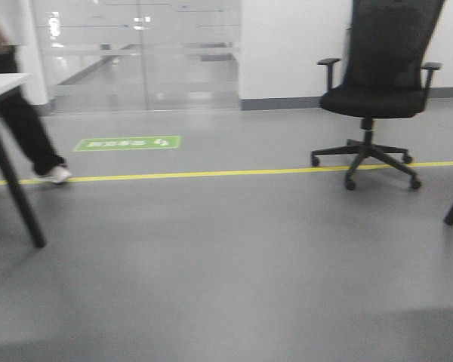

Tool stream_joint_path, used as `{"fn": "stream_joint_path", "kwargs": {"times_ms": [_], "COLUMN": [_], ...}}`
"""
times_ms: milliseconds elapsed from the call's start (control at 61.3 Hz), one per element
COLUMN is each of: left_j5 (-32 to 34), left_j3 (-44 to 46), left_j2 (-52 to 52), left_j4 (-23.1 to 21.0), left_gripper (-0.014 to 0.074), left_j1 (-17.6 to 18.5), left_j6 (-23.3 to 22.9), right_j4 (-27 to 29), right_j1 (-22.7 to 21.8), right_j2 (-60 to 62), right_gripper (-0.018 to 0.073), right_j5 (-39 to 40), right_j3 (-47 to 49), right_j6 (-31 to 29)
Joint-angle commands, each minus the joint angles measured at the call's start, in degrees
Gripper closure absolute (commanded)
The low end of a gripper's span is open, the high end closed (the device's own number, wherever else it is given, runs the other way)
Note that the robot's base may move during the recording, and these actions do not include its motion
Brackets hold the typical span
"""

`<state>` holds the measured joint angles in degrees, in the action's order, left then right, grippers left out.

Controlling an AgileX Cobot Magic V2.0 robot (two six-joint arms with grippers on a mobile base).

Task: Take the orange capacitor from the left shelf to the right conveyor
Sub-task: 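Drive the base from the shelf to the conveyor, holding the capacitor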

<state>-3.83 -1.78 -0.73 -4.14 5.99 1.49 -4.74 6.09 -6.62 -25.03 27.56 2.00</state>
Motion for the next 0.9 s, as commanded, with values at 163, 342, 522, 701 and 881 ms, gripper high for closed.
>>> {"fn": "stream_joint_path", "kwargs": {"times_ms": [163, 342, 522, 701, 881], "left_j5": [5.2, 5.2, 5.2, 5.2, 5.2], "left_j3": [0.2, 0.2, 0.2, 0.2, 0.2], "left_j2": [-0.7, -0.7, -0.7, -0.7, -0.7], "left_j4": [-0.1, -0.1, -0.1, -0.1, -0.1], "left_gripper": [0.0723, 0.0723, 0.0723, 0.0723, 0.0723], "left_j1": [0.3, -0.6, -1.1, -1.1, -1.1], "left_j6": [-0.1, -0.1, -0.1, -0.1, -0.1], "right_j4": [-0.6, -0.6, -0.6, -0.6, -0.6], "right_j1": [-0.3, -0.3, -0.3, -0.3, -0.3], "right_j2": [-1.0, -1.0, -1.0, -1.0, -1.0], "right_gripper": [0.0437, 0.0437, 0.0437, 0.0437, 0.0437], "right_j5": [5.1, 5.1, 5.1, 5.1, 5.1], "right_j3": [1.7, 1.7, 1.7, 1.7, 1.7], "right_j6": [0.0, 0.0, 0.0, 0.0, 0.0]}}
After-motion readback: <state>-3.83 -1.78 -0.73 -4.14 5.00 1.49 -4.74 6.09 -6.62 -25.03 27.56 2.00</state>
